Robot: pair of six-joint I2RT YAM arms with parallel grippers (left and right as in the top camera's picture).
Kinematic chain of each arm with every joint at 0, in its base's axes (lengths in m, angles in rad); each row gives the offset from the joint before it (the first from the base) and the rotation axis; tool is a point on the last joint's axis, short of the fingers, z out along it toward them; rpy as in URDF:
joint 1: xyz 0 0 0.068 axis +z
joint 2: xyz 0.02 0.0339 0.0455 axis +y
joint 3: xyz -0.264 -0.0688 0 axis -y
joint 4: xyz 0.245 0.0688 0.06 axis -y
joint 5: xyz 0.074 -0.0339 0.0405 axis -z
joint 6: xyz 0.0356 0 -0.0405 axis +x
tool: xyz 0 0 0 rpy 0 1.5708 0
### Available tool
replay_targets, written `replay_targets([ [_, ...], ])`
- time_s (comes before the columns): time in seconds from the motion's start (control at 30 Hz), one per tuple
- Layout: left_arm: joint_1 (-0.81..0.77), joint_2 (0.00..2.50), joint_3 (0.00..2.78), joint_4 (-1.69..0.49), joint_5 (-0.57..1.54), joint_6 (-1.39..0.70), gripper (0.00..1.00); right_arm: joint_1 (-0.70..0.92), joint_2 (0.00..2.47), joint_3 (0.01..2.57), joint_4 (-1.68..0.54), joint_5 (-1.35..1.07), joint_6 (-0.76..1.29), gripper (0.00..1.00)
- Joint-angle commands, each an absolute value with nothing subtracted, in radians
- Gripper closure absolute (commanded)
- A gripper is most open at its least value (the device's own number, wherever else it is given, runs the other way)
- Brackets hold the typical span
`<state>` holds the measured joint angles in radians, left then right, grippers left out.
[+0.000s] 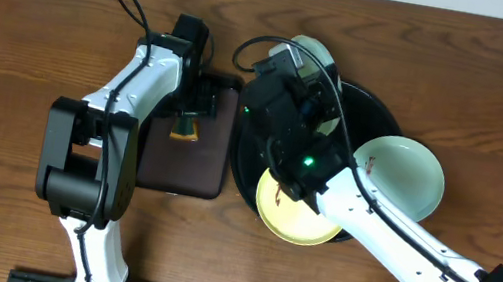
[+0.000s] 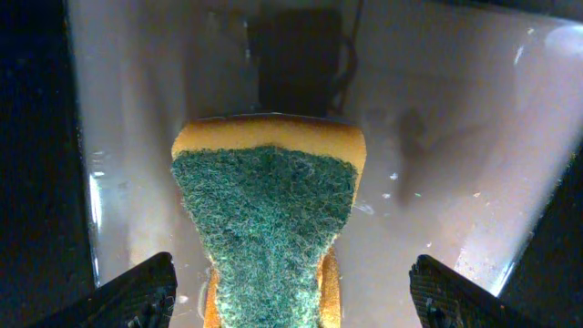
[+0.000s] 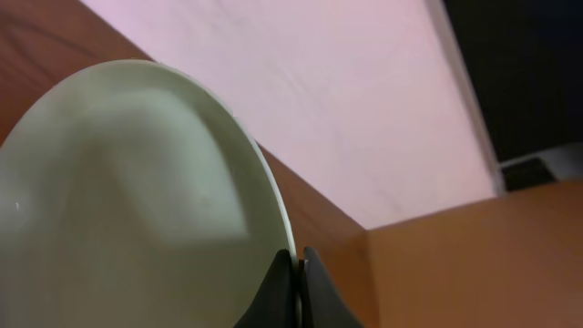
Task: Clean dirty plates on tray and stack at the side
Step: 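Lift the back pale green plate by its rim with the right gripper, then place the pale green plate on the table right of the tray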
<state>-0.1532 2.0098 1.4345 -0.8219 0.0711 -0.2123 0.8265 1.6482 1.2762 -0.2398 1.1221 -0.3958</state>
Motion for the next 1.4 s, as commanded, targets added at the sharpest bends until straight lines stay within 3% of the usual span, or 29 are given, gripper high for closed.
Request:
replay_targets([
  [0.0, -0.154, 2.014, 1.432, -0.824, 0.059, -0.214, 0.17, 0.825, 1.622, 1.293, -0.231, 1.223, -0.408, 0.99],
  [0.33, -0.154, 2.014, 1.432, -0.824, 0.059, -0.214, 0.17, 0.807, 1.622, 1.293, -0.256, 1.278, -0.424, 0.99],
  [0.53, -0.154, 2.014, 1.432, -0.824, 0.059, -0.214, 0.17, 0.800, 1.622, 1.293, -0.259, 1.184, -0.340, 0.99],
  [0.7, -0.154, 2.014, 1.432, -0.824, 0.059, -0.214, 0.17, 0.777, 1.622, 1.293, -0.255, 1.254, -0.273, 0.99],
  [0.83, -0.154, 2.014, 1.432, -0.824, 0.059, -0.214, 0.17, 0.746, 1.622, 1.293, -0.337, 0.974, -0.213, 0.99],
  [1.0, -0.154, 2.014, 1.432, -0.824, 0.059, -0.214, 0.17, 0.623, 1.622, 1.293, -0.486, 0.638, 0.041, 0.99],
  [1.27, -0.154, 2.014, 1.432, -0.824, 0.059, -0.214, 0.17, 0.154, 1.621, 1.319, -0.504, -0.247, 0.157, 0.99],
  [1.37, -0.154, 2.014, 1.432, -0.824, 0.059, -0.214, 0.17, -0.040, 1.621, 1.324, -0.506, -0.342, 0.204, 0.99],
])
